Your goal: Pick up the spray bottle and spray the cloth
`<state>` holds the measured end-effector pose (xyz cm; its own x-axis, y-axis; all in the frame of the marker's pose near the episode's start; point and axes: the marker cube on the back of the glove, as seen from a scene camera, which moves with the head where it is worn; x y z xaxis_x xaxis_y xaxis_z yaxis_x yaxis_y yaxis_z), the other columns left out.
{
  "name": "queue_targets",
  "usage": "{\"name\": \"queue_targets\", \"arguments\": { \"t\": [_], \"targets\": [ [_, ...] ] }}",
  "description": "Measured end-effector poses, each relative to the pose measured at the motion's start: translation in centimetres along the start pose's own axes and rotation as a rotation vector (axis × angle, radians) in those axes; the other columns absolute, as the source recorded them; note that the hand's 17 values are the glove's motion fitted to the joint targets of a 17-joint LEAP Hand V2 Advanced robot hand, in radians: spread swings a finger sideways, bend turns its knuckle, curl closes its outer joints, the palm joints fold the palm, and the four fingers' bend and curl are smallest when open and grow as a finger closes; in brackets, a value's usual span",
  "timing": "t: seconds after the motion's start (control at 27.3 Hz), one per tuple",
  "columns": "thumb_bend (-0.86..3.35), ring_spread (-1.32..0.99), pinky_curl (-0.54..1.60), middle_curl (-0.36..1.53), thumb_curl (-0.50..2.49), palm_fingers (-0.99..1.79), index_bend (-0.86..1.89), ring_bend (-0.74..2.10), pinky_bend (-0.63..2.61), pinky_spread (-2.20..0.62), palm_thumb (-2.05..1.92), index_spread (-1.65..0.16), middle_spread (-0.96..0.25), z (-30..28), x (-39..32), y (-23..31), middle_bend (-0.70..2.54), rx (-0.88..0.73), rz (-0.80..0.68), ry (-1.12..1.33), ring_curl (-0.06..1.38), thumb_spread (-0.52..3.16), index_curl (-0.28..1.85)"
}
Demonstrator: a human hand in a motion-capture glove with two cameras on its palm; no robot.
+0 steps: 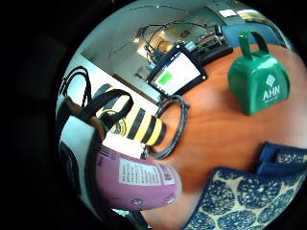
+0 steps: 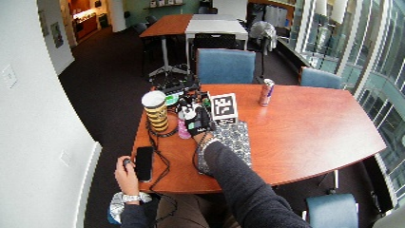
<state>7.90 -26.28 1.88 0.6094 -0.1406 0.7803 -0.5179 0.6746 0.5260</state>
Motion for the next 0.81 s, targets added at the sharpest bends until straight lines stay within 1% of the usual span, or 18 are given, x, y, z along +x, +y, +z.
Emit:
{"name": "queue_targets", "arguments": {
  "t": [0.18,0.33,0.55,0.81],
  "targets": [
    [-0.01,-0.18,0.38,0.52,0.21,1.37,0.31,0.62,0.47,-0.32,0.4,-0.27,-0.23,0.4,-0.8,0.2,0.6,-0.019,-0.064,0.073,0.45,1.24,0.59],
    [-0.01,-0.18,0.38,0.52,0.21,1.37,0.31,0.61,0.47,-0.32,0.41,-0.27,-0.23,0.0,-1.6,0.4,0.6,0.01,-0.105,0.093,0.45,1.25,0.59],
    [-0.01,-0.18,0.38,0.52,0.21,1.38,0.32,0.62,0.46,-0.32,0.4,-0.28,-0.23,-1.2,-2.5,-0.3,0.6,0.064,-0.141,0.088,0.45,1.24,0.6],
    [-0.02,-0.2,0.38,0.53,0.21,1.39,0.34,0.61,0.44,-0.33,0.39,-0.28,-0.23,-1.5,-3.6,-1.4,0.63,0.062,-0.144,0.089,0.45,1.22,0.6]
  ]
}}
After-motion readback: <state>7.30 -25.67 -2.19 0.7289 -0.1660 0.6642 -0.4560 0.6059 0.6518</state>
